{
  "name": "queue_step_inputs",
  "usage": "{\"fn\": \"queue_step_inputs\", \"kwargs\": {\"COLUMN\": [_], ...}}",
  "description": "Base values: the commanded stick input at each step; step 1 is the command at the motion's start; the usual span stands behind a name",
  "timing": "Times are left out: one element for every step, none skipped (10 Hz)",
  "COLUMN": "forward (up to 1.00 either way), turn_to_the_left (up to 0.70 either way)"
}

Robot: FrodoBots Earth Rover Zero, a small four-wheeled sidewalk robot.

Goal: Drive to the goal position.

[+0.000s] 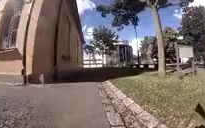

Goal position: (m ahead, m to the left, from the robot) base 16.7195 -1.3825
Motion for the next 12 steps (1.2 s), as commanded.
{"fn": "queue_step_inputs", "kwargs": {"forward": [0.00, 0.00, 0.00, 0.00, 0.10, 0.45, 0.70, 0.70, 0.70, 0.70, 0.70, 0.70], "turn_to_the_left": [0.00, 0.00, 0.00, 0.00, 0.00, 0.00, 0.00, 0.00, 0.00, 0.00, 0.00, 0.00]}}
